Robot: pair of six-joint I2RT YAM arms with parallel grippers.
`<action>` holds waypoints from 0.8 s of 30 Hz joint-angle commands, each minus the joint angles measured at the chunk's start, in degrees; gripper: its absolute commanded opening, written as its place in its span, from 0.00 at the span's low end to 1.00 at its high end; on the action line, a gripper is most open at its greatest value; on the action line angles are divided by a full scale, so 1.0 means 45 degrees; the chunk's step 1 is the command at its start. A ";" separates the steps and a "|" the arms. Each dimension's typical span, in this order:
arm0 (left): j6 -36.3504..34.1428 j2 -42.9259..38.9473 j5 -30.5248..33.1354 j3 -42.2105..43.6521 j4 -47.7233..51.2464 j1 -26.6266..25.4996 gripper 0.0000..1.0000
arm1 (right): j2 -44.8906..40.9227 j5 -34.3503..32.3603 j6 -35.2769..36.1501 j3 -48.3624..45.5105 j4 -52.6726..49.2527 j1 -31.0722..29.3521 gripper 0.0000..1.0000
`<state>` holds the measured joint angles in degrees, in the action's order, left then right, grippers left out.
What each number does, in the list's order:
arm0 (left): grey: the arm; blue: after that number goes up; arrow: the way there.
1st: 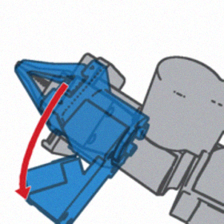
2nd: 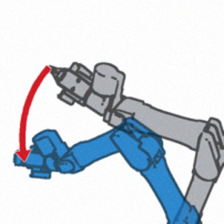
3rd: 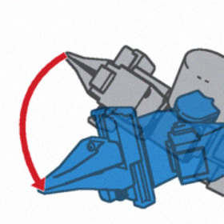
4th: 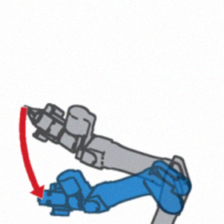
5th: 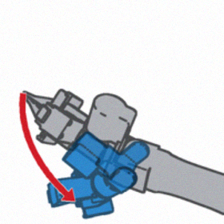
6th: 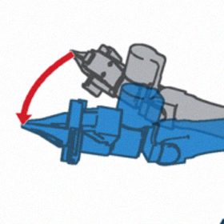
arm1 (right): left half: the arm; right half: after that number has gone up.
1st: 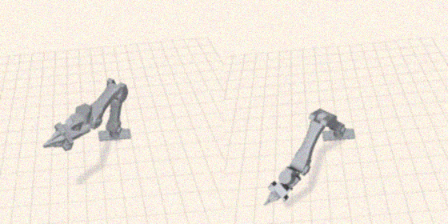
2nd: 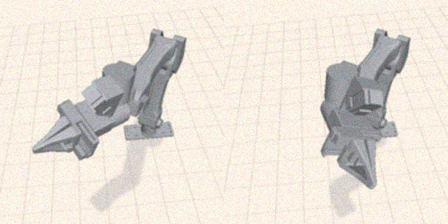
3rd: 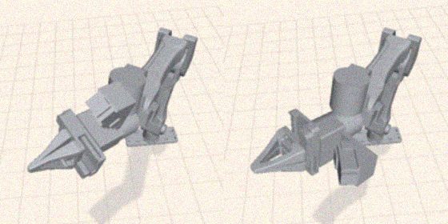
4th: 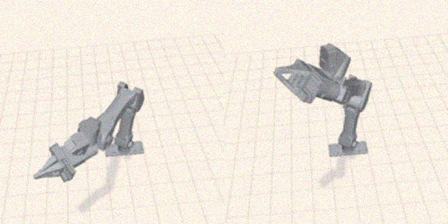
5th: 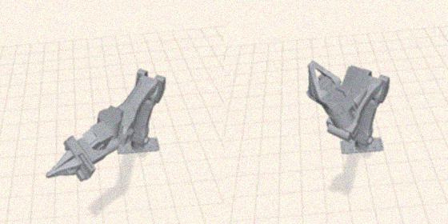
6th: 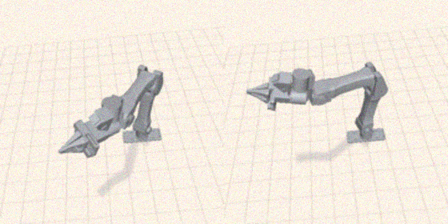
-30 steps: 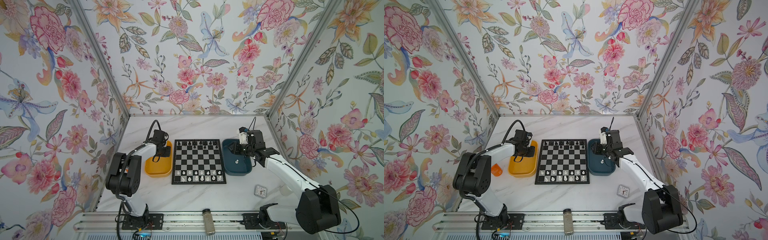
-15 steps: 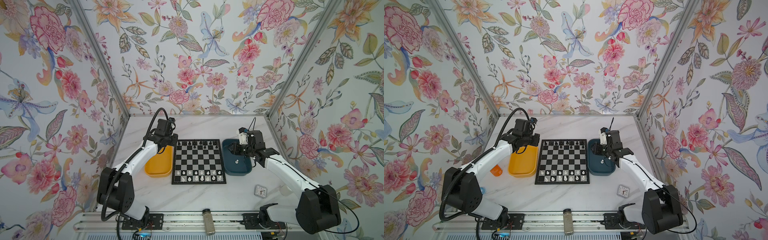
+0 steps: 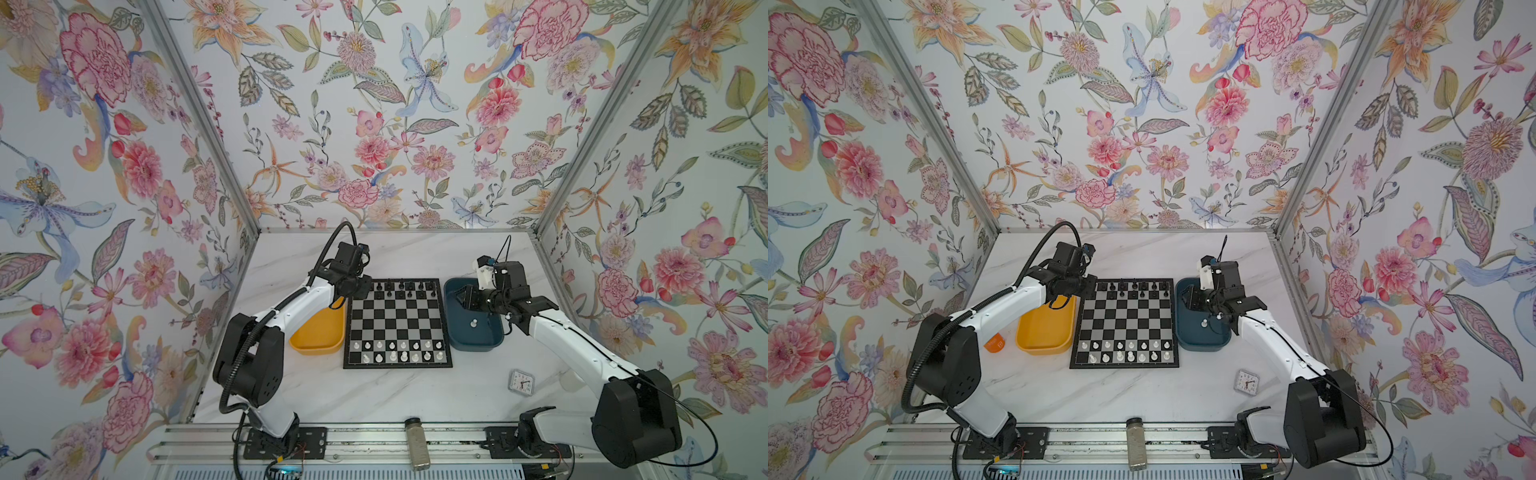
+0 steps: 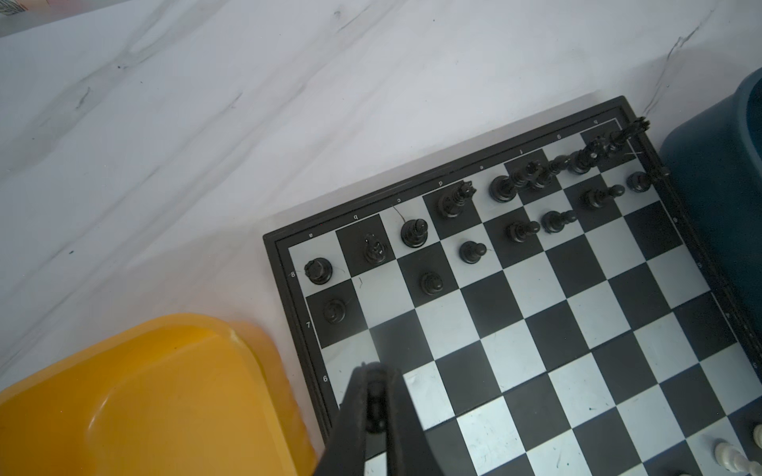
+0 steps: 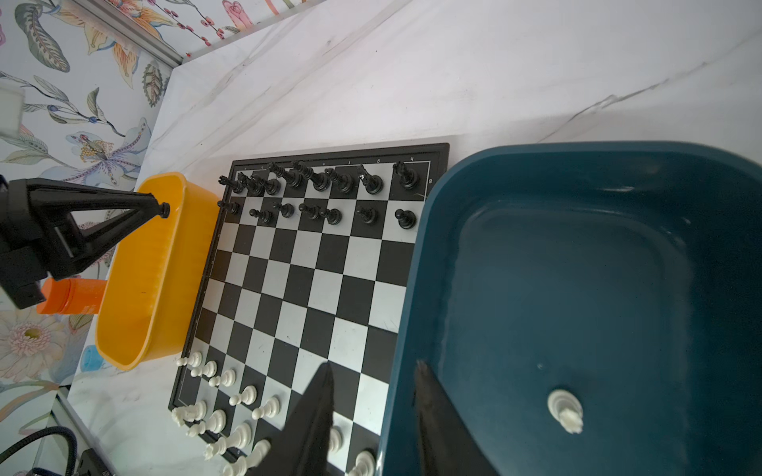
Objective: Set up the chess pieces on the board
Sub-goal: 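Lift the black piece with the left gripper and carry it over the far rank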
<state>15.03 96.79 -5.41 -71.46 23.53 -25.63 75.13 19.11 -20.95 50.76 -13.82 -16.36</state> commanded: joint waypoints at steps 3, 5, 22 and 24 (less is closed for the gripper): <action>0.0244 0.0567 -0.0077 -0.0367 -0.0154 -0.0223 0.00 | 0.0060 0.0114 -0.0147 -0.0226 0.0252 0.0091 0.35; 0.0269 0.0701 -0.0106 -0.0326 -0.0273 -0.0223 0.00 | 0.0079 0.0116 -0.0148 -0.0218 0.0256 0.0091 0.35; 0.0579 0.1683 0.0030 -0.0326 -0.0979 -0.0345 0.00 | 0.0199 0.0167 -0.0171 -0.0204 0.0288 0.0088 0.35; 0.0586 0.1770 0.0050 -0.0326 -0.1032 -0.0352 0.00 | 0.0206 0.0179 -0.0174 -0.0196 0.0279 0.0088 0.35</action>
<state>16.99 103.70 -5.58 -71.48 19.18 -26.65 75.55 19.16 -21.32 50.74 -13.80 -16.36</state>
